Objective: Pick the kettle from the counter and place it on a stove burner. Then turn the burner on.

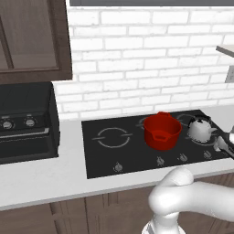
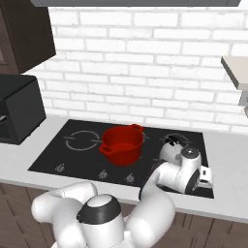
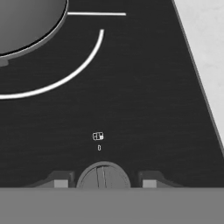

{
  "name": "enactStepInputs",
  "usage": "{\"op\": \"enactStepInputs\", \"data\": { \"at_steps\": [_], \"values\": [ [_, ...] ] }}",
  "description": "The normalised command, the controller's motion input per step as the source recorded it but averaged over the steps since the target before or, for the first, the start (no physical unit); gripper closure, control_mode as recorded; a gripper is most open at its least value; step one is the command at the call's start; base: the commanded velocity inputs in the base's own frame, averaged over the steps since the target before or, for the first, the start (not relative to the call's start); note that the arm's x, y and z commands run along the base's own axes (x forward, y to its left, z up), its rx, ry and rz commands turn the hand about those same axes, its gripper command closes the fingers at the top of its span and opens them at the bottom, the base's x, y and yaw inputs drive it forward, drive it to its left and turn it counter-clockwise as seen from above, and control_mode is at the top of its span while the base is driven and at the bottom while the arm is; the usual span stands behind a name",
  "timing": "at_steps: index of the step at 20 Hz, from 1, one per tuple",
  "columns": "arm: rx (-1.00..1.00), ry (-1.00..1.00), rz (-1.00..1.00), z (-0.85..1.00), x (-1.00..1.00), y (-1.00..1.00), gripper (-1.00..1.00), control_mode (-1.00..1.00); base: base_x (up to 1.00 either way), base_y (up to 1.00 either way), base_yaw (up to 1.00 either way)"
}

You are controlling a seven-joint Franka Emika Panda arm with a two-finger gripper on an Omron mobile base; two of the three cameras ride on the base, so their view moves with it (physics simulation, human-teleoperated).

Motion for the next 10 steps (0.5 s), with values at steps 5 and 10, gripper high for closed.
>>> {"op": "enactStepInputs", "data": {
  "at_steps": [5, 10],
  "values": [
    [-0.02, -0.05, 0.10, 0.00, -0.11, 0.01, 1.00, -1.00, 0.00, 0.00, 0.00],
    [-0.10, -0.09, 0.44, 0.02, -0.28, 0.10, 1.00, -1.00, 0.00, 0.00, 0.00]
  ]
}}
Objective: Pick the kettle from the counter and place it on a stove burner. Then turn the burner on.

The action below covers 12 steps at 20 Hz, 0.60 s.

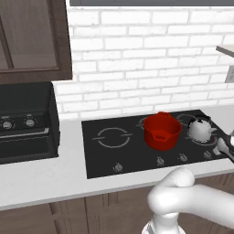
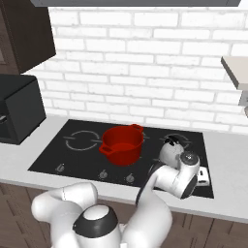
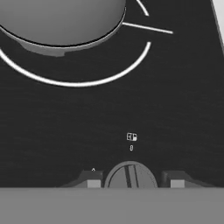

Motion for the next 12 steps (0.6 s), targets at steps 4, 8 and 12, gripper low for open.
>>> {"op": "enactStepInputs", "data": {
  "at_steps": [4, 8, 12],
  "values": [
    [-0.13, -0.08, 0.58, 0.00, -0.20, 0.12, 1.00, -1.00, 0.00, 0.00, 0.00],
    [-0.12, -0.03, 0.61, 0.00, -0.03, 0.17, 1.00, -1.00, 0.00, 0.00, 0.00],
    [-0.12, 0.00, 0.60, 0.00, 0.00, 0.18, 1.00, -1.00, 0.00, 0.00, 0.00]
  ]
}}
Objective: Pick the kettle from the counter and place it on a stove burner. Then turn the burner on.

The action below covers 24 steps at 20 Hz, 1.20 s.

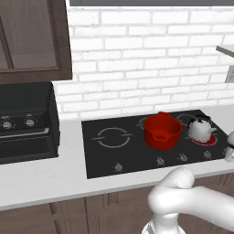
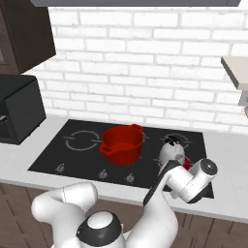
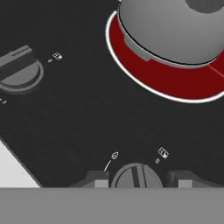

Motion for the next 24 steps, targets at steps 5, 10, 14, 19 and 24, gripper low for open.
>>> {"op": "enactStepInputs", "data": {
  "at_steps": [5, 10, 14, 19, 24],
  "values": [
    [0.00, 0.00, 0.07, 0.00, 0.00, 0.00, -1.00, -1.00, 0.00, 0.00, 0.00],
    [0.00, -0.16, 0.00, 0.21, -0.04, 0.00, -1.00, -1.00, 0.00, 0.00, 0.00],
    [0.00, -0.27, 0.00, 0.68, -0.05, 0.00, -1.00, -1.00, 0.00, 0.00, 0.00],
    [0.00, -0.30, 0.01, 0.92, -0.36, -0.17, -1.00, -1.00, 0.00, 0.00, 0.00],
    [0.01, -0.32, 0.00, 0.49, -0.98, -0.11, -1.00, -1.00, 0.00, 0.00, 0.00]
  ]
}}
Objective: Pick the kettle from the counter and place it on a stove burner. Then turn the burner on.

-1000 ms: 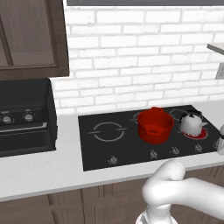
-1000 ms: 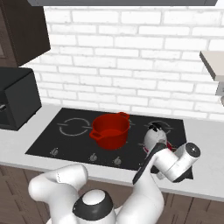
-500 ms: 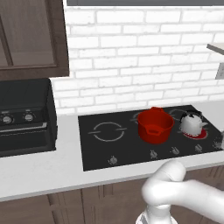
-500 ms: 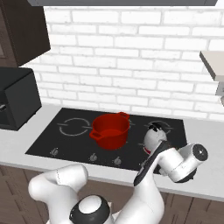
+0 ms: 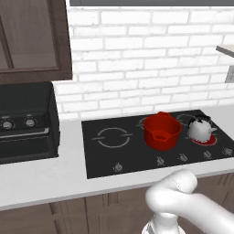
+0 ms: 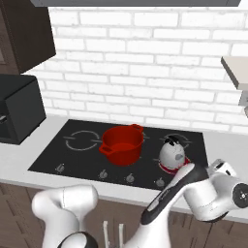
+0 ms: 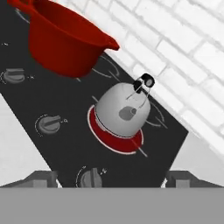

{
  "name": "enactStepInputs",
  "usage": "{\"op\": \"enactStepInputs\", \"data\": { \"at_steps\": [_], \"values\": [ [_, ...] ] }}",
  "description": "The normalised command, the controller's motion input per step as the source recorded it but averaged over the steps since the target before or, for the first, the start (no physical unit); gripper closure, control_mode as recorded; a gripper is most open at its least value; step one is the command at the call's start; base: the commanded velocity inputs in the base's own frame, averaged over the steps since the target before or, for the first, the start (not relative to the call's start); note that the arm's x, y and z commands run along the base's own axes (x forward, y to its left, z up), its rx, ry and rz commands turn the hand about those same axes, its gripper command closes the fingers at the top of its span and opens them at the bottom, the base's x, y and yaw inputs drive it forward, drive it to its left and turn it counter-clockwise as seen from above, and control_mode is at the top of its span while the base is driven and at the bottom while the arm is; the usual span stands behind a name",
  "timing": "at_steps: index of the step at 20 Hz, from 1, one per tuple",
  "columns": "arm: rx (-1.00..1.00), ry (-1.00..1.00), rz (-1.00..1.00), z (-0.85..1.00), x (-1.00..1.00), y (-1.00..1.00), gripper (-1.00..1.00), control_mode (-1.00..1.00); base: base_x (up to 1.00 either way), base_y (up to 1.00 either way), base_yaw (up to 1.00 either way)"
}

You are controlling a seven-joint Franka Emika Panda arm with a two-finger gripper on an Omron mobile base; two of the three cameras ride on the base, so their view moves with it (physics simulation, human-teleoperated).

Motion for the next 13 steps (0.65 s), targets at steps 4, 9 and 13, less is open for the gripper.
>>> {"op": "enactStepInputs", "data": {
  "at_steps": [4, 9, 13],
  "values": [
    [-0.10, -0.30, 0.13, 0.01, -0.94, 0.65, -1.00, -1.00, 0.00, 0.00, 0.00],
    [-0.26, -0.11, 0.37, -0.21, -0.45, 1.00, -1.00, -1.00, 0.00, 0.00, 0.00],
    [-0.29, -0.15, 0.16, -0.29, -0.18, 0.72, -1.00, -1.00, 0.00, 0.00, 0.00]
  ]
}}
